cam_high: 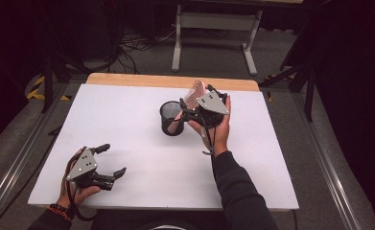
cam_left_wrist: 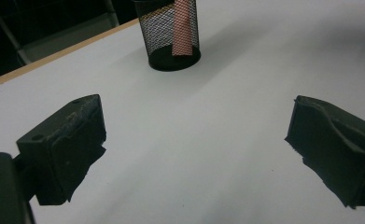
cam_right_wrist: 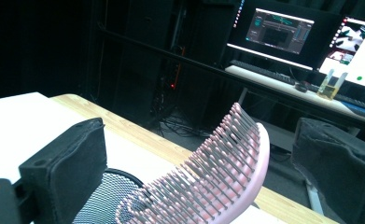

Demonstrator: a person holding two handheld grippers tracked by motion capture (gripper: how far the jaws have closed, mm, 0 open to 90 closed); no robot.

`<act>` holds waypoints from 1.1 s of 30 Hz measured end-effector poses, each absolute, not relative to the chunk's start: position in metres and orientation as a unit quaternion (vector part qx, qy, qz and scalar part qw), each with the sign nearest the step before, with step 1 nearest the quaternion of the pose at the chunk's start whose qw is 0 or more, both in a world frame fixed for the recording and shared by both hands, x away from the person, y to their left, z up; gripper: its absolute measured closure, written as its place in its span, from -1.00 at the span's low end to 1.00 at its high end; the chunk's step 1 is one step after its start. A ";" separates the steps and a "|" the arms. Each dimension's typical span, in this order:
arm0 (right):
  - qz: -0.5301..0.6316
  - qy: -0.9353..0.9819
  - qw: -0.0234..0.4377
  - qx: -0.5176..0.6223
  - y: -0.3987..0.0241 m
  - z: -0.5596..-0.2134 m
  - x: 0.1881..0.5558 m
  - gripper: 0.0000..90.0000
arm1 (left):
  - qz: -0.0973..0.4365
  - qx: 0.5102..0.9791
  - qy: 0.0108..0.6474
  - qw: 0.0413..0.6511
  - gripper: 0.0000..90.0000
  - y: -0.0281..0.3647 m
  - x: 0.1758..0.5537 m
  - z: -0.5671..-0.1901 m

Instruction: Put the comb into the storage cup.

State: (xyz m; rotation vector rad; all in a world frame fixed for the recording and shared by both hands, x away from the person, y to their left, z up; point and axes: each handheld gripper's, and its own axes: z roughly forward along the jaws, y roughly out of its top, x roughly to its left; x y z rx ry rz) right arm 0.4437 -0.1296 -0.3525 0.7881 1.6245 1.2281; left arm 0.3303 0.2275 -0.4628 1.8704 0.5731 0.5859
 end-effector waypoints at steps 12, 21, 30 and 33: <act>0.501 0.670 0.462 0.295 -0.129 -0.348 0.432 -0.87 | 0.247 0.781 0.240 0.522 -0.88 0.228 0.330 -0.462; 0.503 0.674 0.459 0.286 -0.134 -0.346 0.424 -0.86 | 0.249 0.780 0.240 0.522 -0.88 0.228 0.330 -0.462; 0.505 0.678 0.457 0.278 -0.136 -0.344 0.417 -0.85 | 0.249 0.779 0.241 0.522 -0.88 0.228 0.330 -0.462; 0.509 0.676 0.458 0.273 -0.137 -0.343 0.414 -0.85 | 0.249 0.780 0.240 0.522 -0.88 0.228 0.330 -0.462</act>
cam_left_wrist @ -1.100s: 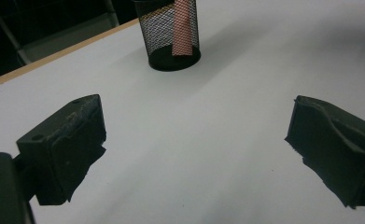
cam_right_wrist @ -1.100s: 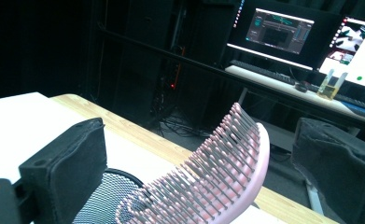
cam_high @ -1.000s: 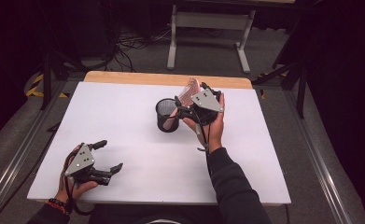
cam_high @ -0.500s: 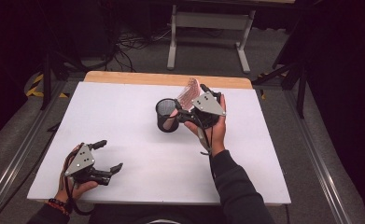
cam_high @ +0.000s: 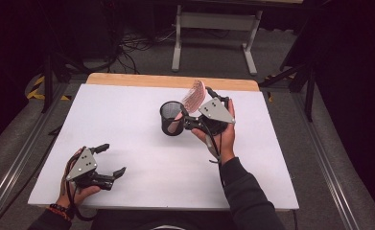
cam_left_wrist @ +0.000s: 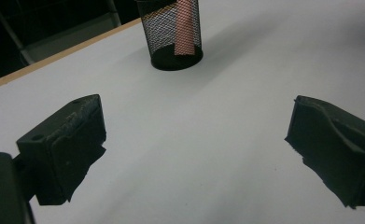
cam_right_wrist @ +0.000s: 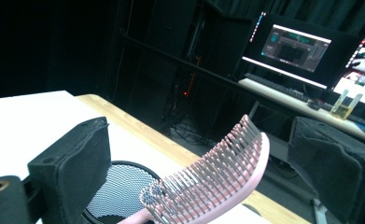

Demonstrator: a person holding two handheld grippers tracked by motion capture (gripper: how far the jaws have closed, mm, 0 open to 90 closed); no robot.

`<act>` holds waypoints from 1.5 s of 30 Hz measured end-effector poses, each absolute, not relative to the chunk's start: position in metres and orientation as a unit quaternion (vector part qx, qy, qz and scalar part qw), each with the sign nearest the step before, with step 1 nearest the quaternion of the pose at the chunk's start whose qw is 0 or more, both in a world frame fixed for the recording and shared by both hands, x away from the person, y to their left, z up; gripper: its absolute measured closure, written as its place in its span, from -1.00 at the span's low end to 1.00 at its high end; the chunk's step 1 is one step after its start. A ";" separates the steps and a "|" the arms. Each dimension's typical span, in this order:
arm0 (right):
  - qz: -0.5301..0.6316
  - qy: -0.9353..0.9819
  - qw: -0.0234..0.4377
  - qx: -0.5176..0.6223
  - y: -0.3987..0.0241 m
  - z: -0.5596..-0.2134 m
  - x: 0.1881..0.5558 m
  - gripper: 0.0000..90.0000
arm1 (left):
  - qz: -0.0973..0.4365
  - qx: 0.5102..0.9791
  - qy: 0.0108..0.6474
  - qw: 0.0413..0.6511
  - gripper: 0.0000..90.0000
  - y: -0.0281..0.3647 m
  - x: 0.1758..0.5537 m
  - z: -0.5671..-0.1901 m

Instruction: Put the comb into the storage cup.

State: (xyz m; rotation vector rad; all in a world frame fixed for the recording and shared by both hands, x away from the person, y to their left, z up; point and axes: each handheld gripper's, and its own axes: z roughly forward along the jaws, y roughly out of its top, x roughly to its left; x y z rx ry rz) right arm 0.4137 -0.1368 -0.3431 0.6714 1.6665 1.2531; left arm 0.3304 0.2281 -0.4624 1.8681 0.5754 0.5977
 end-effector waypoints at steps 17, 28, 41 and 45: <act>0.506 0.687 0.458 0.249 -0.138 -0.344 0.401 -0.84 | 0.250 0.780 0.241 0.521 -0.88 0.228 0.330 -0.462; 0.501 0.693 0.459 0.243 -0.144 -0.352 0.392 -0.84 | 0.252 0.782 0.240 0.518 -0.88 0.228 0.330 -0.462; 0.506 0.695 0.456 0.232 -0.151 -0.357 0.378 -0.83 | 0.253 0.782 0.238 0.517 -0.88 0.228 0.330 -0.462; 0.508 0.695 0.454 0.230 -0.151 -0.358 0.375 -0.83 | 0.254 0.781 0.236 0.519 -0.88 0.228 0.329 -0.461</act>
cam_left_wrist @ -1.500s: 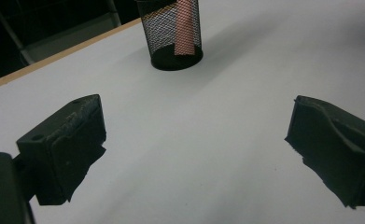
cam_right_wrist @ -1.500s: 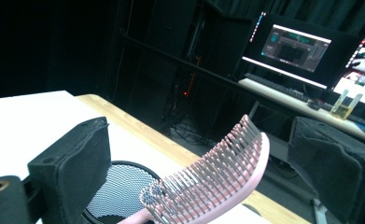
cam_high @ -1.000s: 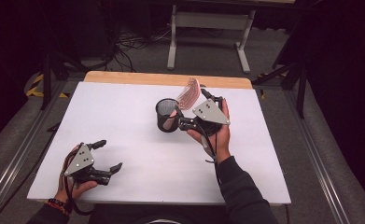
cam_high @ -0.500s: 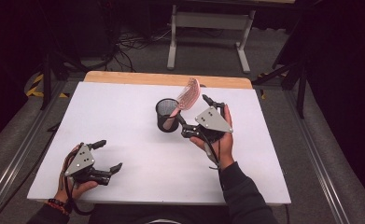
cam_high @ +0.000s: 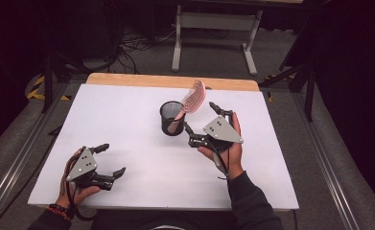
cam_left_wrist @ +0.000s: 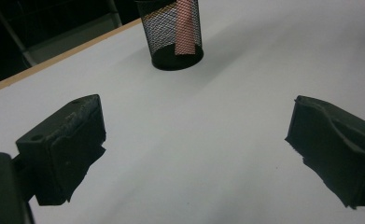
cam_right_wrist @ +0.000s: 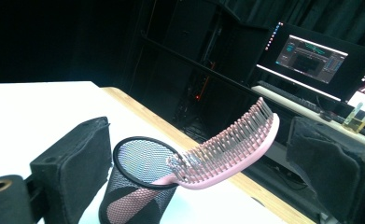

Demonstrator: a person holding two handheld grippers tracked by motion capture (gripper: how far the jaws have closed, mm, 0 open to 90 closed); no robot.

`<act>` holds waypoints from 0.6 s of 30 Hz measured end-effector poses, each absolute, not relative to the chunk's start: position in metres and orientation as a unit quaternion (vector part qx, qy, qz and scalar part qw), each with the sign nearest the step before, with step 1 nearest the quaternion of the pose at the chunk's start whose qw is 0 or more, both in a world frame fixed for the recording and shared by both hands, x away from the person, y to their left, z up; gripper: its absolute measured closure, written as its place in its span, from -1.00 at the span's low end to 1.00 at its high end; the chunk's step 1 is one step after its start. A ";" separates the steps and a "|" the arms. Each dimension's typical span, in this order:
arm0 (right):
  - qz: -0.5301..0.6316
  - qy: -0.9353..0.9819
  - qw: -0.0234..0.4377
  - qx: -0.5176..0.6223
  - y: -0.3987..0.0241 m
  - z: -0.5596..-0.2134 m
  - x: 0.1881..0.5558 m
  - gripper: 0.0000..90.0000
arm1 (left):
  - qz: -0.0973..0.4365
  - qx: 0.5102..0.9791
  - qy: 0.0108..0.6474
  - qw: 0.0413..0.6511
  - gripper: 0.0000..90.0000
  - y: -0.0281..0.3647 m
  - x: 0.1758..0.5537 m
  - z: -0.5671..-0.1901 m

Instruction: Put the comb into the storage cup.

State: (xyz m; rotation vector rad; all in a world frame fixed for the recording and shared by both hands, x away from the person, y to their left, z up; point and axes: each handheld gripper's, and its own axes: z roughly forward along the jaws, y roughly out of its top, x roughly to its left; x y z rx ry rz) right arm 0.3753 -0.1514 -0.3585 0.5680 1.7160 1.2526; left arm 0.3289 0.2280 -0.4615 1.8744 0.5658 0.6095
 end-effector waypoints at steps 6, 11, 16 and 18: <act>0.507 0.698 0.453 0.224 -0.153 -0.358 0.370 -0.83 | 0.257 0.780 0.233 0.521 -0.88 0.229 0.327 -0.460; 0.506 0.701 0.452 0.220 -0.154 -0.357 0.366 -0.84 | 0.257 0.781 0.232 0.520 -0.88 0.228 0.327 -0.460; 0.506 0.703 0.449 0.218 -0.155 -0.357 0.362 -0.84 | 0.258 0.783 0.228 0.518 -0.88 0.227 0.326 -0.459; 0.508 0.706 0.444 0.217 -0.157 -0.357 0.361 -0.84 | 0.259 0.783 0.226 0.519 -0.88 0.227 0.326 -0.459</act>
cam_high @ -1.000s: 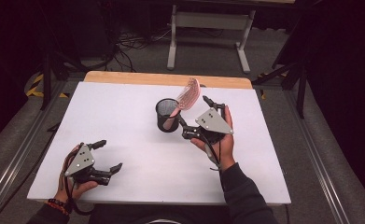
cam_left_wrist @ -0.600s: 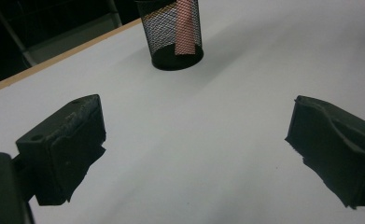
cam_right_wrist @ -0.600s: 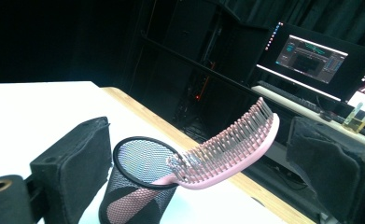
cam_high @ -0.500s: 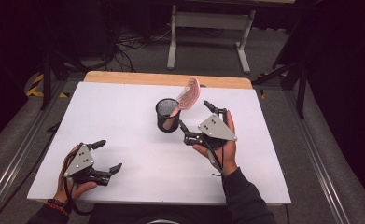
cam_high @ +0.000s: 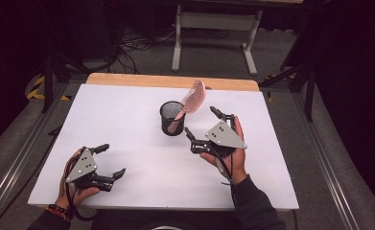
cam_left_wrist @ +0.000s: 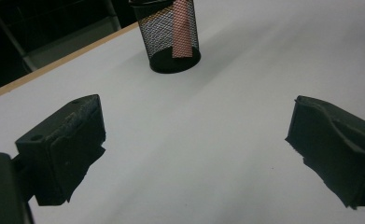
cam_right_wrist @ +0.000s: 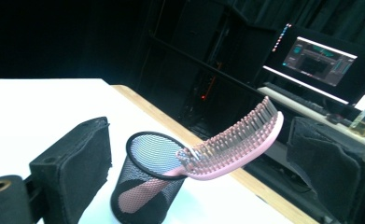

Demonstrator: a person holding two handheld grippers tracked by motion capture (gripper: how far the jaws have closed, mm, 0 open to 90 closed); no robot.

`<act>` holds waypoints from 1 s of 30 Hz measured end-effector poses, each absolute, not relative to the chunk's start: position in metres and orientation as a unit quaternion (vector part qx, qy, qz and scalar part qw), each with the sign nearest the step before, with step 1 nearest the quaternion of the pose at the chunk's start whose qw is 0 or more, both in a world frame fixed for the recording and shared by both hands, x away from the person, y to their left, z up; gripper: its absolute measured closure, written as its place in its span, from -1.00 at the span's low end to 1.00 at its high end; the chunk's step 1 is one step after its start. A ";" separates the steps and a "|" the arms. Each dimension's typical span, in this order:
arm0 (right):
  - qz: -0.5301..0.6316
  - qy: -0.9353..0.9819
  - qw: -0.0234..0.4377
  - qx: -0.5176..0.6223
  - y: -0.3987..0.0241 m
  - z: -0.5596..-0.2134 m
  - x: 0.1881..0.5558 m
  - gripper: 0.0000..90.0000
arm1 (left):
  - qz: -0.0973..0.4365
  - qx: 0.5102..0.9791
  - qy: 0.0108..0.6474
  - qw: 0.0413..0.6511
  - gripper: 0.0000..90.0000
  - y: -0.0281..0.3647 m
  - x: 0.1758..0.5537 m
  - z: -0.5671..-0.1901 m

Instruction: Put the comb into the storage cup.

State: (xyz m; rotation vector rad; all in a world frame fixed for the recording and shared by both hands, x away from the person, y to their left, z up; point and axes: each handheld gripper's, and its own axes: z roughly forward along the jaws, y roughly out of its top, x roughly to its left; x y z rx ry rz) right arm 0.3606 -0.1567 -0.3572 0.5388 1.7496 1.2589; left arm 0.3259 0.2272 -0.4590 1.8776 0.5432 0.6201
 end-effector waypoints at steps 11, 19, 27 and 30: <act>0.505 0.709 0.448 0.205 -0.161 -0.358 0.350 -0.84 | 0.258 0.784 0.224 0.518 -0.88 0.227 0.325 -0.459; 0.500 0.713 0.447 0.204 -0.165 -0.364 0.347 -0.84 | 0.255 0.787 0.221 0.517 -0.89 0.226 0.326 -0.459; 0.486 0.719 0.455 0.200 -0.169 -0.371 0.343 -0.84 | 0.252 0.789 0.220 0.515 -0.89 0.225 0.326 -0.460; 0.480 0.724 0.454 0.199 -0.171 -0.375 0.342 -0.84 | 0.255 0.789 0.219 0.514 -0.89 0.225 0.325 -0.460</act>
